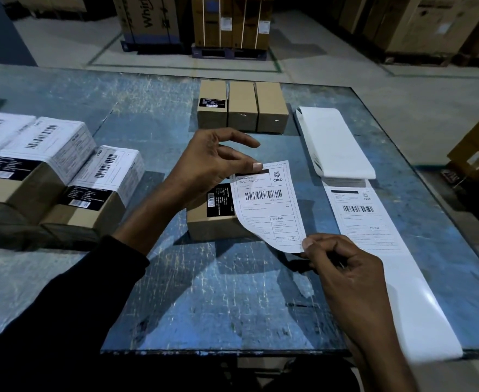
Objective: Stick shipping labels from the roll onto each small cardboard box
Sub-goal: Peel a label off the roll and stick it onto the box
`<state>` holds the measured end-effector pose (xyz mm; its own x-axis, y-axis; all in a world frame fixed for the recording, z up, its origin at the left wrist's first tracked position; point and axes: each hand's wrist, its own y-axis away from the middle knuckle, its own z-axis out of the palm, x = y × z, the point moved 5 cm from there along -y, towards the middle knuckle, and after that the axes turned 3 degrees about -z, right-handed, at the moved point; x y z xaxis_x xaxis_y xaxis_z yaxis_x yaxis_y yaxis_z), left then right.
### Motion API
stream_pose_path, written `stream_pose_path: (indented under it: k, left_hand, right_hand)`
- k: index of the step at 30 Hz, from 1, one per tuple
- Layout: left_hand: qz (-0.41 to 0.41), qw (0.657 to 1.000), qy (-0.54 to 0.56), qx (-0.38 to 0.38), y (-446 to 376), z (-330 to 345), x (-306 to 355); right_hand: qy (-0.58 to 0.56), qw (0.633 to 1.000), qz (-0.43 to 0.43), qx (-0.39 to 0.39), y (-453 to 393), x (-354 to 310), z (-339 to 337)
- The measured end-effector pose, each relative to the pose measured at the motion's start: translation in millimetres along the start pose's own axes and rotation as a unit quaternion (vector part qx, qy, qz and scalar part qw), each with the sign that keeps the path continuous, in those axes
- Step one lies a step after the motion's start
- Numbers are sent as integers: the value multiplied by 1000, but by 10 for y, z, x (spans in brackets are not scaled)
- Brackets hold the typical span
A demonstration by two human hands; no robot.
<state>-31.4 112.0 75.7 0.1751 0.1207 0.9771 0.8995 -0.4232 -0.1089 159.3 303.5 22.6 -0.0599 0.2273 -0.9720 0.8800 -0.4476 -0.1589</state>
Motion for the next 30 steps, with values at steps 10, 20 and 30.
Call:
stream_pose_path:
  k: [10, 20, 30]
  left_hand:
    - [-1, 1000, -22, 2, -2, -2, -9]
    - [-11, 999, -41, 5, -12, 5, -27]
    - [-11, 999, -52, 9, -13, 3, -37]
  right_hand:
    - [17, 1000, -1, -4, -1, -1, 1]
    - [6, 1000, 7, 8, -2, 23, -19]
    - [2, 1000, 5, 11, -7, 12, -10]
